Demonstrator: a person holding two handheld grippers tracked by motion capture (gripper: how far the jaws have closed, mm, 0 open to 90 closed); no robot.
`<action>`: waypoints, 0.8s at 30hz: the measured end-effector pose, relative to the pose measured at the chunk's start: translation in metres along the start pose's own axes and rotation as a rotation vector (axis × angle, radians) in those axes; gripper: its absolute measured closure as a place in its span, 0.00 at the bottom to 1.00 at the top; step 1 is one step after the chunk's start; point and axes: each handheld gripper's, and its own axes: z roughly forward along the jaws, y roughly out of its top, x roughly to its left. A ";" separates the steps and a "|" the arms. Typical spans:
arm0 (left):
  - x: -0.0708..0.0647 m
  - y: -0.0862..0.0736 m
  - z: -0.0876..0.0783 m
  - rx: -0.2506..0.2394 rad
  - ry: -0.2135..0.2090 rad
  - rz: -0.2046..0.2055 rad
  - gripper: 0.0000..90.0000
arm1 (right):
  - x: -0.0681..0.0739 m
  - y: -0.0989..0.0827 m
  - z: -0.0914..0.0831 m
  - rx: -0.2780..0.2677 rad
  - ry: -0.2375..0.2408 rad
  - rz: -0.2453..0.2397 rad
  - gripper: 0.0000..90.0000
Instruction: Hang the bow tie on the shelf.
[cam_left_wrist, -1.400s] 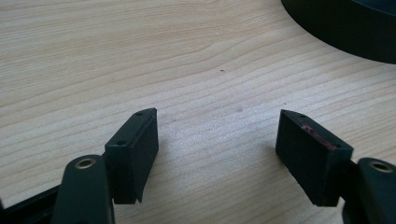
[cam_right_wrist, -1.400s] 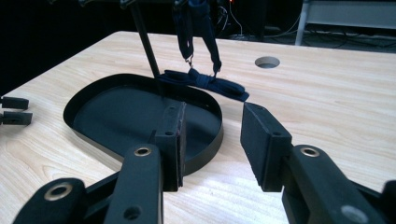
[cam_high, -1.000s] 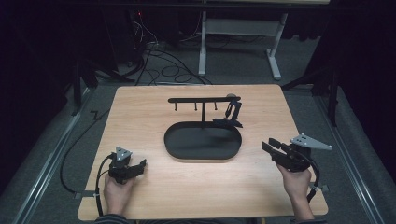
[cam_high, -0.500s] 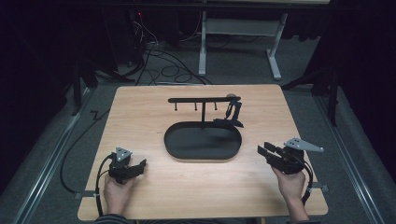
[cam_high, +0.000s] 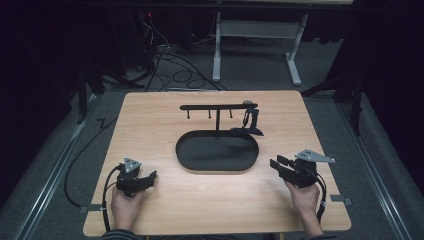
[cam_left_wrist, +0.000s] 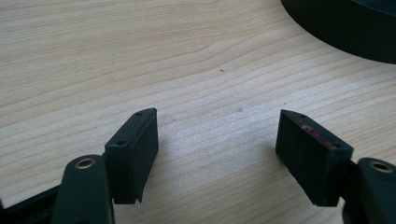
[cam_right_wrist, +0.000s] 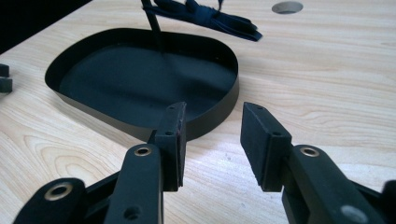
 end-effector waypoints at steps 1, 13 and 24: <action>0.000 0.000 0.000 0.000 0.000 0.000 0.34 | 0.000 -0.001 0.001 0.006 0.000 0.003 0.70; 0.000 0.000 0.000 0.000 0.000 0.000 0.34 | -0.002 -0.012 0.020 0.063 -0.039 -0.016 0.69; 0.000 0.000 0.000 0.000 -0.001 0.000 0.34 | -0.003 -0.022 0.037 0.121 -0.110 -0.063 0.66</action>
